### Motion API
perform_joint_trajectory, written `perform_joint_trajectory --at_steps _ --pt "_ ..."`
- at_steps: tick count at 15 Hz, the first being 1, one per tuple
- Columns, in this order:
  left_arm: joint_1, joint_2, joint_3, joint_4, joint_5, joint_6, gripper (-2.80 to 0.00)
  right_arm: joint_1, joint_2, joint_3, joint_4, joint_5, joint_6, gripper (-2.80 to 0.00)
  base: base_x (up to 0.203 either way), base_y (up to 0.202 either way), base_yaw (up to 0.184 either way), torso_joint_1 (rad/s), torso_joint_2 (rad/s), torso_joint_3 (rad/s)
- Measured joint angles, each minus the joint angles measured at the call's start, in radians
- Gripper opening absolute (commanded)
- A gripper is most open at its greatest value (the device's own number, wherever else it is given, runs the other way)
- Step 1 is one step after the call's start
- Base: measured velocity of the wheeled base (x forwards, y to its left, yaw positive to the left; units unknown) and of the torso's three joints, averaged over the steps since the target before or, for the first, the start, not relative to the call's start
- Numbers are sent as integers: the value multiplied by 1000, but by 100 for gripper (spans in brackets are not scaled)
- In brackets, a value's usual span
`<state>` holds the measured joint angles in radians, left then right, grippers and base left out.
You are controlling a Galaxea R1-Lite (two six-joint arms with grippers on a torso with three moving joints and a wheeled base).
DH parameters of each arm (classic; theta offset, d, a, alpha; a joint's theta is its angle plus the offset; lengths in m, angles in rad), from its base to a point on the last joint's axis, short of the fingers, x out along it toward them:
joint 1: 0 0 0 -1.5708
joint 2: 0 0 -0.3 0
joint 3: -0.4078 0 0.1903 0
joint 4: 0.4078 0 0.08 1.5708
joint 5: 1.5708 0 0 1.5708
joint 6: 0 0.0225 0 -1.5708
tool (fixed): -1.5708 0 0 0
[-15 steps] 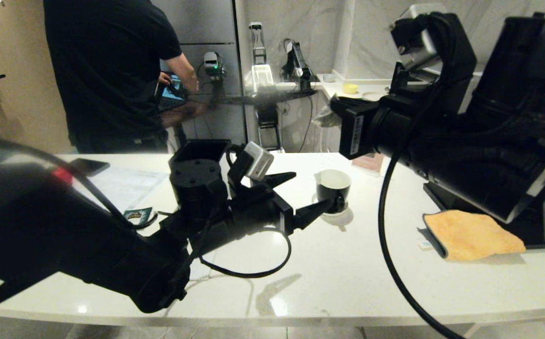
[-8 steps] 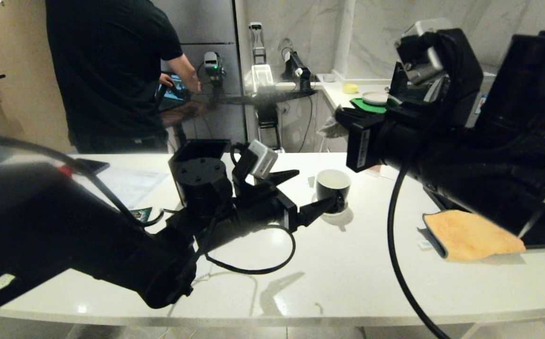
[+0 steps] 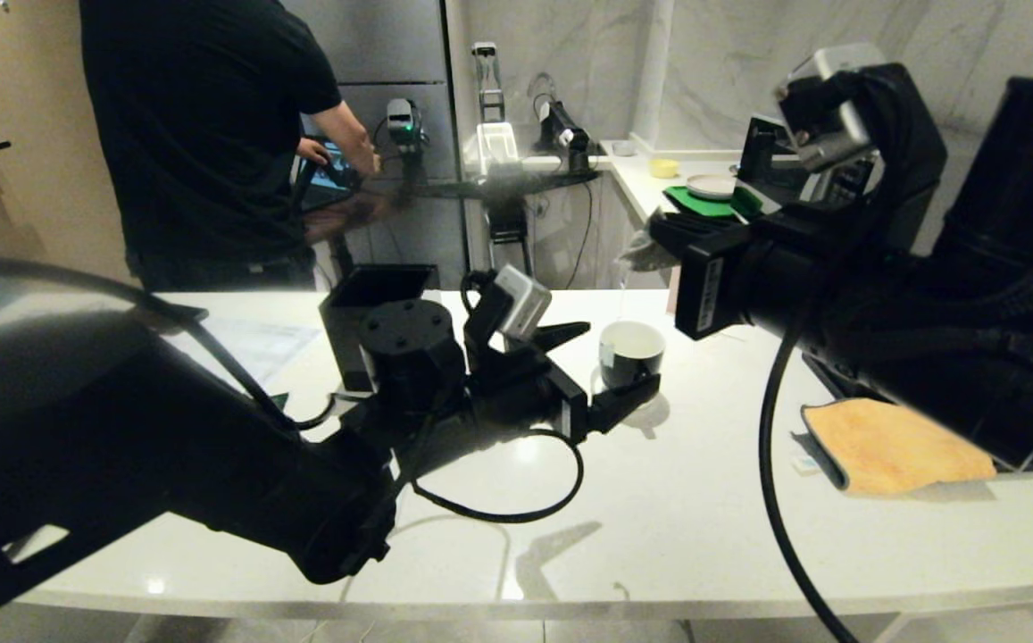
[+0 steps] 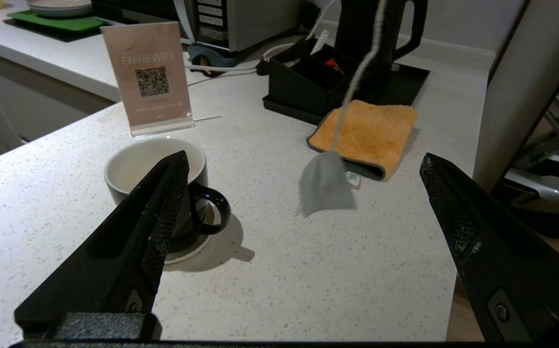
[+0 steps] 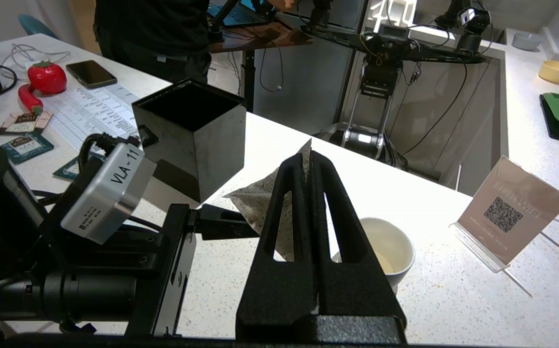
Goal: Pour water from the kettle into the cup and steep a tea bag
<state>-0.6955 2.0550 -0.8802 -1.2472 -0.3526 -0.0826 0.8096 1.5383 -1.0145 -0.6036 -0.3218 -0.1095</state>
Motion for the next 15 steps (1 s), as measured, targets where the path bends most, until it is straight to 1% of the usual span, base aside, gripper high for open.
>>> perform_joint_trajectory --at_steps 5,7,8,10,12,15 --pt "-12 9 -3 -2 1 1 0 0 -4 3 0 0 0 -280 0 0 0 0 0 0" --pt "-13 13 -3 -23 0 1 0 0 -4 3 -1 0 0 -280 0 0 0 0 0 0" --pt "-14 18 -3 -46 -1 0 -280 0 -4 3 -1 0 0 -280 0 0 0 0 0 0" --pt "-15 29 -3 -84 -3 -1 -280 0 -3 5 -1 1 0 -280 0 0 0 0 0 0" --pt "-15 36 -1 -86 -3 1 -280 0 -3 7 -1 0 0 -280 0 0 0 0 0 0" --pt "-15 40 7 -87 -1 31 -280 0 -2 8 -2 0 0 -280 0 0 0 0 0 0"
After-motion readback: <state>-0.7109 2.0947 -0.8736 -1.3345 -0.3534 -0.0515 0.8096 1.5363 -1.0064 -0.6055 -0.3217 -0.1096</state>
